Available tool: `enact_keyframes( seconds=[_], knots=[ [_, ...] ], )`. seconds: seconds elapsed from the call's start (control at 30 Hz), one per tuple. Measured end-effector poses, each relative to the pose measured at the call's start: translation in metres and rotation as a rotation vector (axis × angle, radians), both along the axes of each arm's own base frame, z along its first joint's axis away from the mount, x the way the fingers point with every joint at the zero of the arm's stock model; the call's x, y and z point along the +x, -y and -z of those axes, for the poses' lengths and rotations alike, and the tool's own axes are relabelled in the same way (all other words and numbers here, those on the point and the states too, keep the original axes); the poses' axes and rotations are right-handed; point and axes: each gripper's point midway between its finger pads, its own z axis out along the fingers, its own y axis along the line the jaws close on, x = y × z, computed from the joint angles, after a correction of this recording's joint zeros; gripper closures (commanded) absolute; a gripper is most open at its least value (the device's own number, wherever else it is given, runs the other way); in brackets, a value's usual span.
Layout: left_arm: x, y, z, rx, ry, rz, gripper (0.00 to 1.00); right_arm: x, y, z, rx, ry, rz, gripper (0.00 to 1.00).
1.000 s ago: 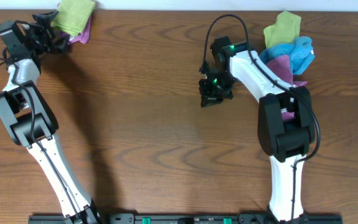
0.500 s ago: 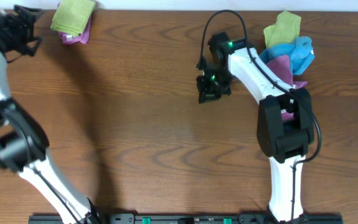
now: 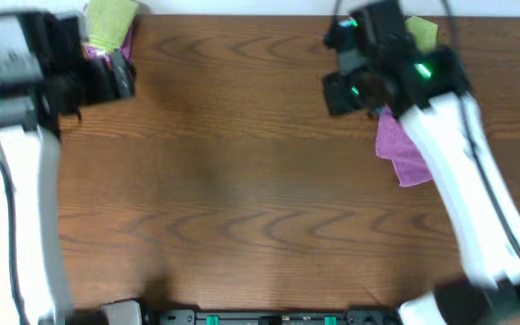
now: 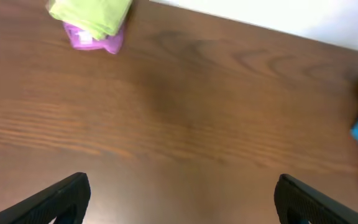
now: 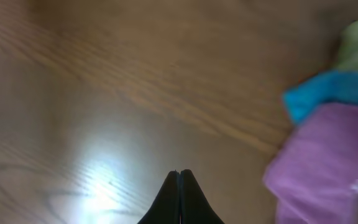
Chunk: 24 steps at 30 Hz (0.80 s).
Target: Fold the cloth
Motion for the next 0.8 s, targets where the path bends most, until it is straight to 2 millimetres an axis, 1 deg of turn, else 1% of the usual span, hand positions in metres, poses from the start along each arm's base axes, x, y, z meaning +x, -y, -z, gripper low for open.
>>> enact_keyframes(
  seconds=[0.03, 0.07, 0.1, 0.17, 0.2, 0.23, 0.27, 0.3, 0.33, 0.37, 0.4, 0.43, 0.47, 0.5, 0.53, 0.67, 0.8],
  knots=[
    [-0.017, 0.008, -0.001, 0.018, 0.008, 0.013, 0.05, -0.012, 0.007, -0.01, -0.001, 0.044, 0.009, 0.98],
    [-0.037, 0.018, -0.003, 0.04, 0.029, 0.031, 0.04, -0.023, 0.014, -0.016, 0.001, 0.091, 0.017, 0.98],
    [-0.053, 0.024, -0.003, 0.057, 0.044, 0.043, 0.04, -0.033, 0.021, -0.02, 0.003, 0.13, 0.025, 0.98],
    [-0.085, 0.033, 0.001, 0.085, 0.081, 0.057, 0.04, -0.06, 0.034, -0.019, 0.012, 0.203, 0.039, 0.98],
    [-0.097, 0.036, 0.007, 0.093, 0.096, 0.059, 0.04, -0.07, 0.038, -0.017, 0.027, 0.255, 0.043, 0.98],
    [-0.107, 0.038, 0.016, 0.093, 0.102, 0.061, 0.05, -0.082, 0.043, -0.009, 0.033, 0.282, 0.048, 0.98],
    [-0.12, 0.041, 0.031, 0.089, 0.104, 0.061, 0.04, -0.095, 0.049, 0.005, 0.037, 0.297, 0.055, 0.98],
    [-0.128, 0.041, 0.046, 0.085, 0.098, 0.057, 0.04, -0.107, 0.054, 0.024, 0.044, 0.301, 0.066, 0.98],
    [-0.135, 0.042, 0.063, 0.076, 0.093, 0.053, 0.04, -0.114, 0.057, 0.038, 0.051, 0.302, 0.077, 0.98],
    [-0.142, 0.042, 0.083, 0.069, 0.081, 0.05, 0.04, -0.122, 0.06, 0.063, 0.058, 0.291, 0.092, 0.98],
    [-0.146, 0.042, 0.099, 0.06, 0.071, 0.049, 0.04, -0.128, 0.062, 0.08, 0.057, 0.27, 0.1, 0.93],
    [-0.149, 0.043, 0.11, 0.05, 0.065, 0.049, 0.04, -0.132, 0.064, 0.095, 0.063, 0.261, 0.11, 0.74],
    [-0.152, 0.046, 0.121, 0.035, 0.066, 0.053, 0.05, -0.135, 0.065, 0.105, 0.069, 0.248, 0.121, 0.53],
    [-0.153, 0.047, 0.125, 0.025, 0.072, 0.058, 0.05, -0.138, 0.066, 0.112, 0.071, 0.242, 0.125, 0.3],
    [-0.152, 0.049, 0.127, 0.015, 0.084, 0.062, 0.05, -0.139, 0.065, 0.112, 0.08, 0.249, 0.127, 0.01],
    [-0.142, 0.054, 0.11, -0.016, 0.175, 0.071, 0.04, -0.131, 0.063, 0.094, 0.125, 0.333, 0.137, 0.01],
    [-0.139, 0.056, 0.104, -0.025, 0.203, 0.075, 0.05, -0.13, 0.062, 0.093, 0.128, 0.336, 0.138, 0.01]
  ],
)
